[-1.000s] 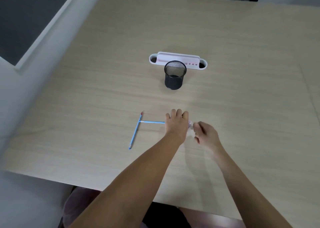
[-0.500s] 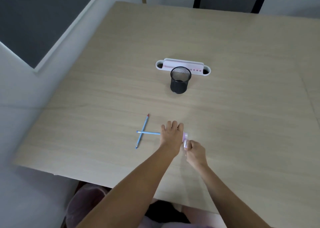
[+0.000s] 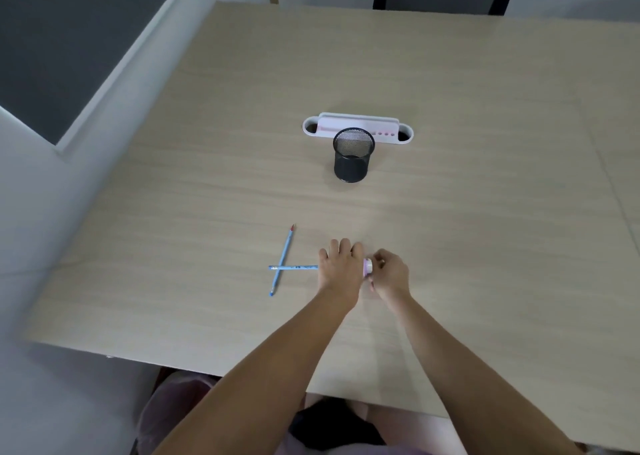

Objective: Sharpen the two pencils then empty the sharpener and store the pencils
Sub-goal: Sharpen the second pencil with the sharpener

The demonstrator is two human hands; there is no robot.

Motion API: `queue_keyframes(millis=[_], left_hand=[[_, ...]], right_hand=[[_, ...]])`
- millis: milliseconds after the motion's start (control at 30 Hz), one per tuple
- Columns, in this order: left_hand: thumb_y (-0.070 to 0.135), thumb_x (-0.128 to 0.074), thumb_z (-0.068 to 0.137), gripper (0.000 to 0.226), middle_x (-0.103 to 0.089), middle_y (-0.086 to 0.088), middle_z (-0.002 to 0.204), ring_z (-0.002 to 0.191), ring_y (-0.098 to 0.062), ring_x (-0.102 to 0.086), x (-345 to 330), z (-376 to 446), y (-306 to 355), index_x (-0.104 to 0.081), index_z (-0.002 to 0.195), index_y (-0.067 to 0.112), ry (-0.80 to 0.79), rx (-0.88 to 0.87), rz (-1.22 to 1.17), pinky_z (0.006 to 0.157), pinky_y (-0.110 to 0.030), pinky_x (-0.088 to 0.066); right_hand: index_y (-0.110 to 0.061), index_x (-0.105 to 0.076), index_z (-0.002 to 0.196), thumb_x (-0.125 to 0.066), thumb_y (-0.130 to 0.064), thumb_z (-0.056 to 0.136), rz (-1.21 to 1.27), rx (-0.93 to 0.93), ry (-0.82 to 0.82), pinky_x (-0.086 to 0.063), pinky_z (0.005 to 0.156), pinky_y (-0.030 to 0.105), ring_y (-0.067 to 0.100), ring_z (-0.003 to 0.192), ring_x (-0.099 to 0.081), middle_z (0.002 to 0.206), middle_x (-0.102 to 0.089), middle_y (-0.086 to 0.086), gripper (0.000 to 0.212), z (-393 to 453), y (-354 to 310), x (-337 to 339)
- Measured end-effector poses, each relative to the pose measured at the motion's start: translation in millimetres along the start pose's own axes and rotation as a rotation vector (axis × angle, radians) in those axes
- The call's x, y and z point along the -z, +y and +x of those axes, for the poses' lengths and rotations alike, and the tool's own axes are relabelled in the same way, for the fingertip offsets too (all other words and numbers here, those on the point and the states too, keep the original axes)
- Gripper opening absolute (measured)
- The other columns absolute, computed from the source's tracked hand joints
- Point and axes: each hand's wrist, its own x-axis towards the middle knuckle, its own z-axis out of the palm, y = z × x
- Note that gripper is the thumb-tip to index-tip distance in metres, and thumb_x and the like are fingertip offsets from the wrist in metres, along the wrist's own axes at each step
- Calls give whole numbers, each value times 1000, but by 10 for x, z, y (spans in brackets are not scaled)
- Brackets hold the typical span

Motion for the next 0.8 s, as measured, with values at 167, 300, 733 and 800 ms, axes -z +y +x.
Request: queue_keyframes(millis=[167, 300, 733, 800], left_hand=[[7, -71, 72, 60, -45, -9, 122, 112, -27, -43, -2, -4, 4, -38, 123, 12, 4, -5, 16, 83, -33, -36], [12, -70, 77, 54, -46, -10, 123, 112, -28, -43, -7, -12, 9, -40, 121, 13, 21, -15, -18, 86, -35, -37], [9, -70, 74, 56, -44, -9, 123, 112, -27, -42, 18, -14, -6, -38, 121, 12, 17, -9, -6, 85, -33, -36], [8, -65, 79, 50, -44, -11, 125, 114, -29, -41, 27, -27, -3, -39, 122, 10, 16, -25, -28, 87, -35, -36]], right_hand=[[-11, -44, 61, -41, -18, 93, 52, 48, -102, -38, 44, 22, 19, 42, -44, 54, -47, 6, 33, -610, 142, 176], [-11, -48, 59, -41, -19, 93, 110, 139, -86, -38, 50, 27, 19, 43, -48, 52, -48, 1, 35, -412, -137, 338], [-11, -39, 59, -43, -24, 95, -25, 143, -56, -34, 55, 33, 18, 52, -40, 53, -38, -1, 38, -530, 263, 120], [-5, -47, 64, -42, -26, 96, 61, 156, -76, -39, 56, 33, 20, 50, -46, 53, -45, 1, 38, -455, 118, 214]])
